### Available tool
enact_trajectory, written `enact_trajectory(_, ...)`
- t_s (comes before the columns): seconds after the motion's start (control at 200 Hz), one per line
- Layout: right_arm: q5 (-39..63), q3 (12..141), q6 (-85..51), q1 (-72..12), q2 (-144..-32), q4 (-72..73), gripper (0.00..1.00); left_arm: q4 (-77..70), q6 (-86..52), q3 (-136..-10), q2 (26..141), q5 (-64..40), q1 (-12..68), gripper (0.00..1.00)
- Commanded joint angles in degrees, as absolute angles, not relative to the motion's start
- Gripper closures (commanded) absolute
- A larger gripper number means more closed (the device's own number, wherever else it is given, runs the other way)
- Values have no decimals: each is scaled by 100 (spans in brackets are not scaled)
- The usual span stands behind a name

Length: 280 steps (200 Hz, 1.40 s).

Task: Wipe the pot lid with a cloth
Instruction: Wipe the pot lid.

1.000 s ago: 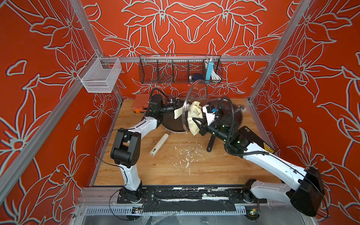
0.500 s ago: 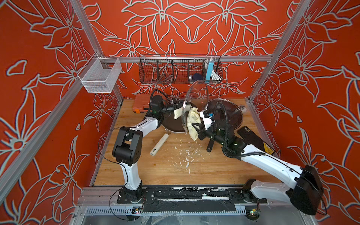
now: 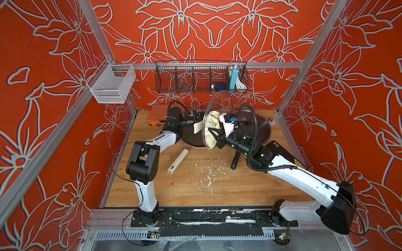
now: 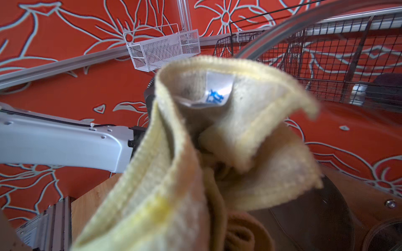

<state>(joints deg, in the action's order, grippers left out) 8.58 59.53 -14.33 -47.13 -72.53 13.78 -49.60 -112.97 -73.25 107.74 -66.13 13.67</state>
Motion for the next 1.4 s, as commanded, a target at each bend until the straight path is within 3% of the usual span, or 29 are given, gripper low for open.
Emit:
enact_trajectory(0.0,642,5573,-1601,-4662,-7299,1493,100,-6714,-11757,-7556,10679,-6654,1371,100)
enact_trajectory(0.155,347,4931,-1800,-4513,-7214,1573,100,-7497,-12327,-7660,10932,-6631,1371,100)
enact_trajectory(0.39,425,4608,-1838,-4118,-7129,1525,100,-7087,-11917,-7611,10739,-6789,1371,100)
enact_trajectory(0.756,1876,6059,-1714,-4157,-7328,1301,100,-6987,-11787,-7585,10760,-6847,1371,100)
enact_trajectory(1.096,1167,7544,-1538,-3801,-7861,861,100,-7206,-11839,-7528,10739,-6995,1397,100)
enact_trajectory(1.396,1104,7634,-1775,-2925,-8184,1028,100,-7453,-11962,-7479,10616,-7117,1454,100)
